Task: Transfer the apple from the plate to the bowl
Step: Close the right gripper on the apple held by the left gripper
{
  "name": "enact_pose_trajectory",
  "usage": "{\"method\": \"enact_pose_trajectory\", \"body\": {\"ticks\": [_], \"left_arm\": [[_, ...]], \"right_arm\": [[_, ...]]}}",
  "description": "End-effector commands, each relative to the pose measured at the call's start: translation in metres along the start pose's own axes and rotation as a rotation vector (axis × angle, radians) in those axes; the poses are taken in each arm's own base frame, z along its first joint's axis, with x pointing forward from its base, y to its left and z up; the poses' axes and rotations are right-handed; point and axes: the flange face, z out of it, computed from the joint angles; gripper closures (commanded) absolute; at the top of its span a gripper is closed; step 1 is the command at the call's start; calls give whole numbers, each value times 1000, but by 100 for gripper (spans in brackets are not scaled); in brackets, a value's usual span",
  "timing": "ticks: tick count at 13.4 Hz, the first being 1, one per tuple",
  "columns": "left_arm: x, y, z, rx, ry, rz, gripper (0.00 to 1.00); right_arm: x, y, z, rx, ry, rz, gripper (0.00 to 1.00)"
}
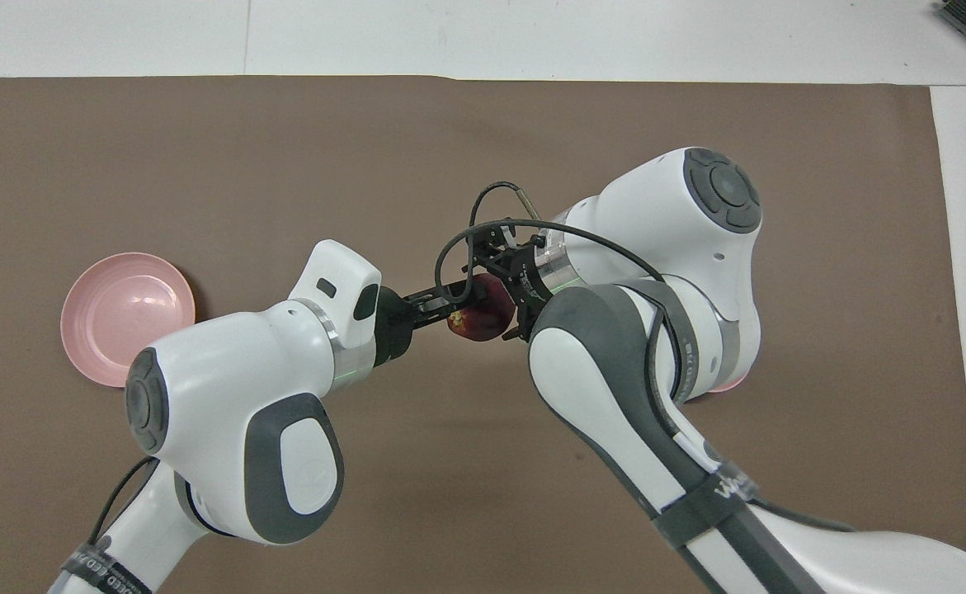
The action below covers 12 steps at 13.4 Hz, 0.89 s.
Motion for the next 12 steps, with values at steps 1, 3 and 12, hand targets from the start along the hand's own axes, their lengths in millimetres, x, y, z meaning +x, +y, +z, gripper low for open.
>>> {"method": "enact_pose_trajectory", "body": {"ticks": [1,3,12], "left_arm": [[-5,4,-7,-16,19,-20,100],[-4,5,-7,-18,20,-21,100],[-1,6,-7,-20,23,-22,100]], "right_arm": [[7,-3,-7,0,-33,-15,0],[-3,-2,3,-7,-34,-21,0],[-9,-3,4,-10,-31,-52,100]]}}
